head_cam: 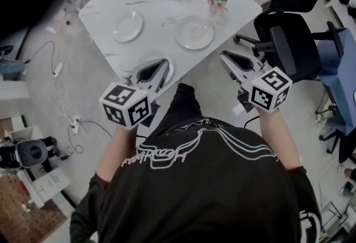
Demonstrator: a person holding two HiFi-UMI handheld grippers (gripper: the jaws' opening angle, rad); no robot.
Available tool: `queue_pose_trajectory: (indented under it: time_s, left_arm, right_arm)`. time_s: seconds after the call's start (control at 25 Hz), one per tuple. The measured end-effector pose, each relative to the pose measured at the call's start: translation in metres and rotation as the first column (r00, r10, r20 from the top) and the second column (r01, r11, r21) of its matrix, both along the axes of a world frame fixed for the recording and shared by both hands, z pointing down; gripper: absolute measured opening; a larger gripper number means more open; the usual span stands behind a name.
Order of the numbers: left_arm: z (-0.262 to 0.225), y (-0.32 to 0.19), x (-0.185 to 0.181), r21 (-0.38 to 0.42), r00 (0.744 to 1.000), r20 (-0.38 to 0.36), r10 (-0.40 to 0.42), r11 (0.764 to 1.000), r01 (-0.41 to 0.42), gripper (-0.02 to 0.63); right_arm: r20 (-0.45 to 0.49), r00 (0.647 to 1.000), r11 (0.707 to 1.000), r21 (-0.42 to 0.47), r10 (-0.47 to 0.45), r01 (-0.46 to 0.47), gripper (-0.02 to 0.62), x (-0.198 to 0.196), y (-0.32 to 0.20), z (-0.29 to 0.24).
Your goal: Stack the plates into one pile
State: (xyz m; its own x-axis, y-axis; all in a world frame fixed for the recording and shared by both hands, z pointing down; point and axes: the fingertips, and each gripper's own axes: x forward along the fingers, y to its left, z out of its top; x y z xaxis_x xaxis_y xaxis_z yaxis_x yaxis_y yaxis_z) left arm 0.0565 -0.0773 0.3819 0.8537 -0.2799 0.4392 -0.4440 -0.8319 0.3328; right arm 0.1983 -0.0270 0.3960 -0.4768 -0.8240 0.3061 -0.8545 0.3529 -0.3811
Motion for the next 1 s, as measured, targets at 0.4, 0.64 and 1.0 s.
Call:
queue_pose_trajectory:
  time_s: [0.4,0.64,1.0]
  left_arm:
    - [0.041,-0.05,0.034,-0.021,0.989,0.1,0.105,0.994,-0.104,0.025]
    - [0.076,-0.084,0.049,-0.037,0.958,0.226,0.174,0.985,-0.171,0.025]
    - [0.129,-0.111,0.068,-0.096,0.888,0.366,0.28,0.96,-0.263,0.025]
  right_arm:
    - [-0.011,0.998,0.995,-0.073,0.062,-0.063,0.22,0.029,-0.028,0.029]
    - [-0.038,0.997,0.991,-0.116,0.069,-0.073,0.288,0.043,-0.052,0.049]
    - [-0.048,0.995,0.976,-0.199,0.083,-0.091,0.293,0.05,-0.081,0.091]
